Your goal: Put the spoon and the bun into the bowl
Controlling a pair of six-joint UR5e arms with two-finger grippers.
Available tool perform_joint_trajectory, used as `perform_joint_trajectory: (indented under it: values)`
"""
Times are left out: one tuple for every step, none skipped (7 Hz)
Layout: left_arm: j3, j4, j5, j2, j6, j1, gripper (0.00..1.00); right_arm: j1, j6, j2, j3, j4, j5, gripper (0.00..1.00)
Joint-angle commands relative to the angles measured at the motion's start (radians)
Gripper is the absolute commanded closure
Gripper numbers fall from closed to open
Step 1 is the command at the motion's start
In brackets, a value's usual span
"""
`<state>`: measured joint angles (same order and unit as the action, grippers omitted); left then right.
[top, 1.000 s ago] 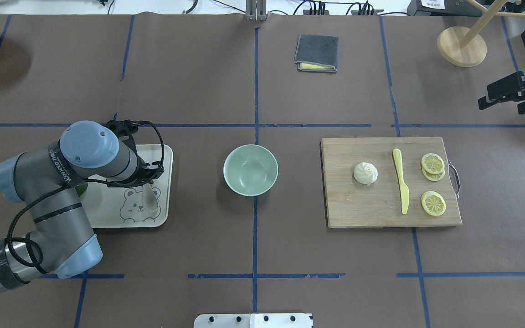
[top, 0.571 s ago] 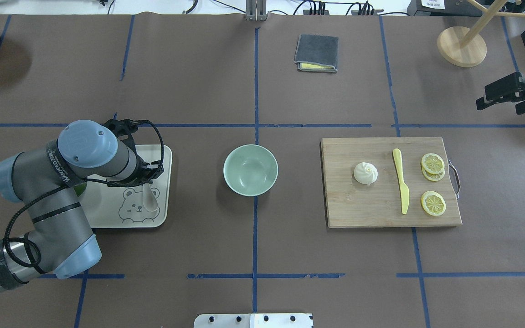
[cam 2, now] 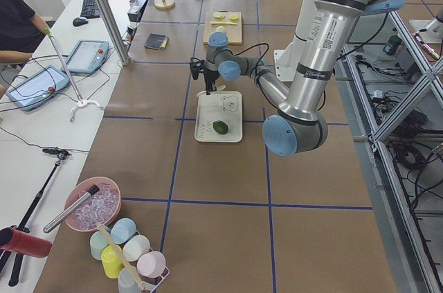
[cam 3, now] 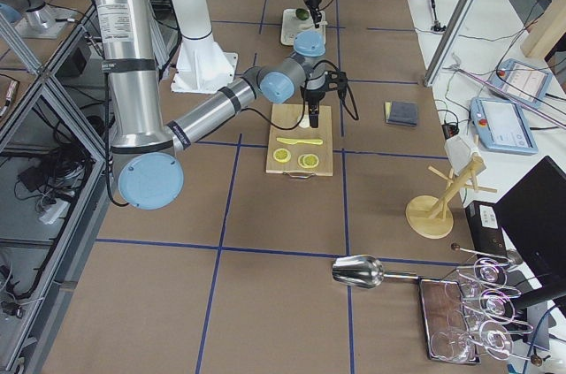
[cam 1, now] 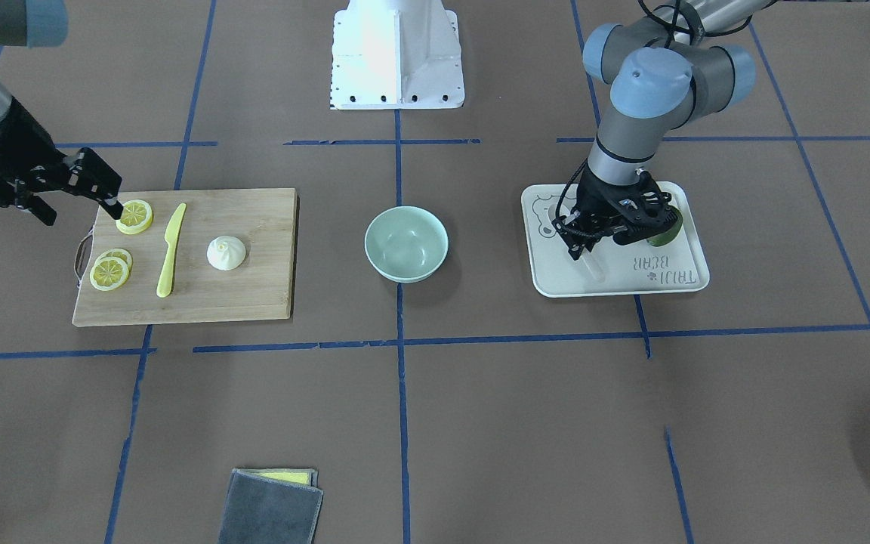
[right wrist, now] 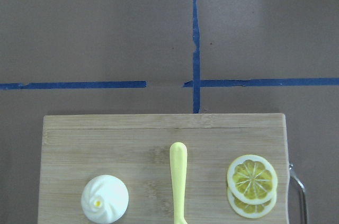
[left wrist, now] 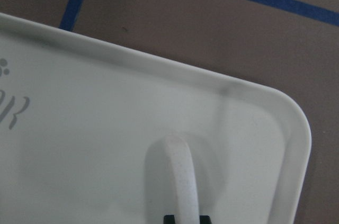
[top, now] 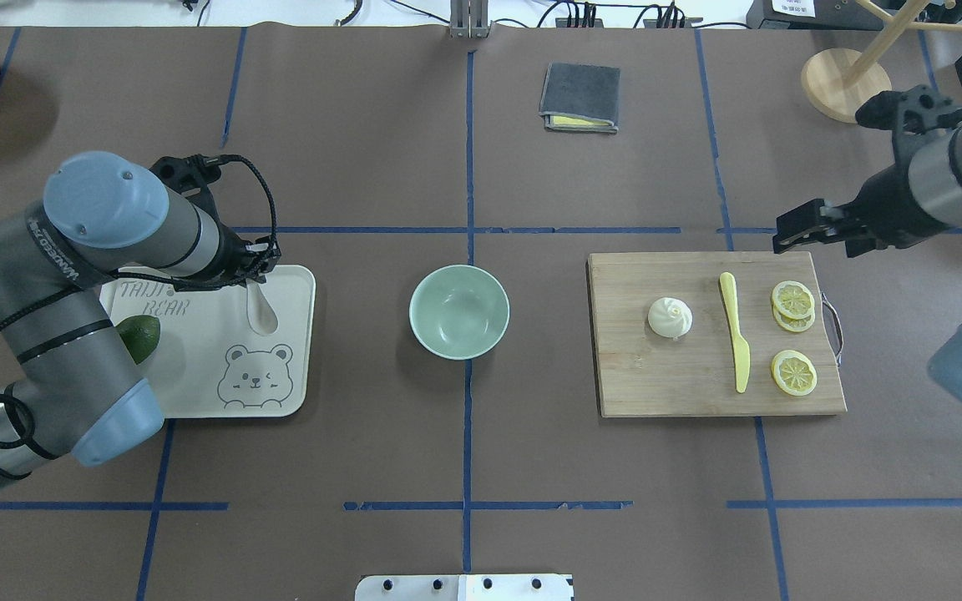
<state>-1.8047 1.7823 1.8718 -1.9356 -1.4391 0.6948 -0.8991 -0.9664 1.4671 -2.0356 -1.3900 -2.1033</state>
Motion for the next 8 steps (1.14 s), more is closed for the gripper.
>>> perform_joint_trajectory:
  values:
    - [-0.027,0.0,0.056,-0.048,-0.009,0.044,1.0,0.184,-0.142,-0.054,0.044,0.052,0.162,0.0]
    - [-0.024,-0.001,0.058,-0.09,-0.015,0.045,1.0,0.199,-0.149,-0.123,0.101,0.051,0.181,0.0]
    - [-0.022,0.0,0.059,-0.115,-0.056,0.042,1.0,0.213,-0.147,-0.143,0.142,0.052,0.196,0.0]
    - [-0.01,0.002,0.059,-0.158,-0.128,0.031,1.0,0.229,-0.147,-0.145,0.167,0.052,0.212,0.0]
    - [-0.002,0.003,0.061,-0.181,-0.153,0.026,1.0,0.239,-0.147,-0.146,0.176,0.052,0.216,0.0]
    - [0.04,0.014,0.056,-0.225,-0.182,0.003,1.0,0.264,-0.147,-0.155,0.184,0.052,0.216,0.01]
    - [0.063,0.017,0.058,-0.255,-0.185,-0.004,1.0,0.27,-0.147,-0.181,0.21,0.052,0.218,0.02]
    - [0.065,0.025,0.056,-0.261,-0.185,-0.014,1.0,0.278,-0.147,-0.198,0.236,0.052,0.218,0.04]
